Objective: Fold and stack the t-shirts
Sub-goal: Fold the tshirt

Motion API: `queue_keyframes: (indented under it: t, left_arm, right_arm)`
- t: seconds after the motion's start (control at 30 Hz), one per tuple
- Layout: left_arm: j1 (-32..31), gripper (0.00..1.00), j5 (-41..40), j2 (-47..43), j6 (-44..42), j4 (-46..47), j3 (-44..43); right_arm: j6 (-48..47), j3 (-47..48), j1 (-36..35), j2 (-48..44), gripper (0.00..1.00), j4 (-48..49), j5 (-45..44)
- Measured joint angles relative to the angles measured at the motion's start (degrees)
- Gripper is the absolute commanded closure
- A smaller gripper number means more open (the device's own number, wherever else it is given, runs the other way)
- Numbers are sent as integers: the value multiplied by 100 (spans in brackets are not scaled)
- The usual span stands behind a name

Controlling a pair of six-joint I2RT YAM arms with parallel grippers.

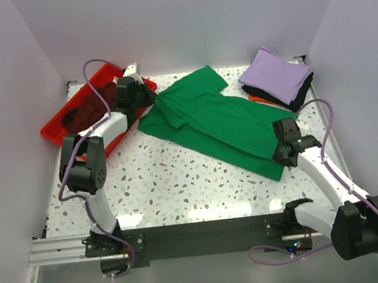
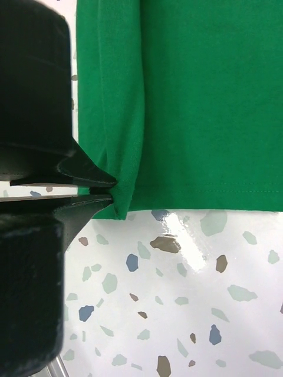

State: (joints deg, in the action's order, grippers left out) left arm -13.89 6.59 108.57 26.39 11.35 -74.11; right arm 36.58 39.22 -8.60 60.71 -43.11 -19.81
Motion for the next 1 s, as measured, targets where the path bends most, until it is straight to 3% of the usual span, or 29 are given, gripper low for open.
queue_keyframes:
  t: [0.57, 0.63, 0.67, 0.7, 0.73, 0.77, 0.8, 0.9, 1.0]
  left_arm:
    - [0, 100, 7, 514, -2, -24, -527]
    - [0, 93, 9, 553, -2, -26, -619]
    - [0, 86, 20, 592, -4, -31, -699]
    - [0, 67, 44, 640, -9, -28, -789]
    - [0, 58, 66, 684, -46, -26, -872]
    - [0, 49, 101, 726, -35, -22, -946]
    - [0, 33, 140, 754, -26, -17, -1003]
    - [0, 16, 258, 763, -4, -2, -1034]
    - [-7, 12, 354, 752, 4, 48, -1008]
  right_arm:
    - [-214, 9, 284, 540, 100, 426, -28]
    - [-234, 28, 313, 632, 97, 498, -35]
    - [-240, 44, 328, 684, 87, 525, -44]
    - [-243, 70, 339, 726, 56, 542, -63]
    - [-227, 103, 345, 761, 38, 557, -90]
    - [-260, 140, 354, 776, 25, 557, -136]
    - [-278, 186, 354, 778, 17, 557, -177]
    - [-350, 378, 356, 750, 14, 560, -223]
    - [-444, 511, 356, 542, 14, 619, -203]
